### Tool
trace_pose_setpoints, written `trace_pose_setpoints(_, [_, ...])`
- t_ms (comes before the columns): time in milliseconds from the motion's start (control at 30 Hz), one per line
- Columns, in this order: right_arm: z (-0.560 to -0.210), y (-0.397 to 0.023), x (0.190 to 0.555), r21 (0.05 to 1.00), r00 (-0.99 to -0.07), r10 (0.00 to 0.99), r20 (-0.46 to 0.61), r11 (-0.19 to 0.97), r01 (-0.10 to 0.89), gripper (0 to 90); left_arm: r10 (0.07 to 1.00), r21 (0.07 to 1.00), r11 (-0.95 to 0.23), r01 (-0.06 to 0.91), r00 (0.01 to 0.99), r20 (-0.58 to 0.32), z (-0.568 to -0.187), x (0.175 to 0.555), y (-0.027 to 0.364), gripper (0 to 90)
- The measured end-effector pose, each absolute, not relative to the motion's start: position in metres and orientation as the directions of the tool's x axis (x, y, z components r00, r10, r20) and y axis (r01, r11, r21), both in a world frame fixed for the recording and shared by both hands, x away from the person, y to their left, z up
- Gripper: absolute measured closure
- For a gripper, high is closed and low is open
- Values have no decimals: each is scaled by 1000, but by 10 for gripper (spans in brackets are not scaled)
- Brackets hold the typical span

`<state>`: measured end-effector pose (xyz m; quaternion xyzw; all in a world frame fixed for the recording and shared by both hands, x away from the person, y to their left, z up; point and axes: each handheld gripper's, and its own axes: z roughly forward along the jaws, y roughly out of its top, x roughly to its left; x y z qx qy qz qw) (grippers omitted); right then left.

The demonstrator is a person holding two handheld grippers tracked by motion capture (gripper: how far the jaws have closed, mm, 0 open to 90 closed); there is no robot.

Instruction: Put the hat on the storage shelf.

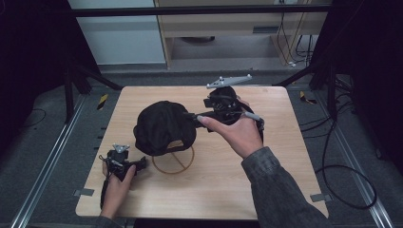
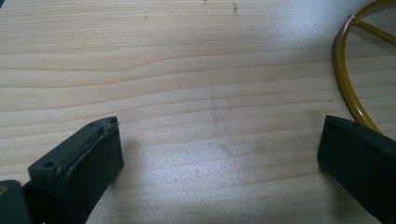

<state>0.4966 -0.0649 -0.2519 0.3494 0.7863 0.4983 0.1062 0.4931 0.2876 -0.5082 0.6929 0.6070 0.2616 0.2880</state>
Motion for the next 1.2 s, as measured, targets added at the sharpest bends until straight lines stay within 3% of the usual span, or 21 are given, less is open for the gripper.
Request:
trace_pose_setpoints(300, [-250,-79,491,872,-720,672,173,236,430,96,992,717,-97,691,126,13,-508,493,288,0])
trace_pose_setpoints(1200, [-254,-114,479,886,-693,707,142,222,408,51,992,716,-97,691,126,13,-508,493,288,0])
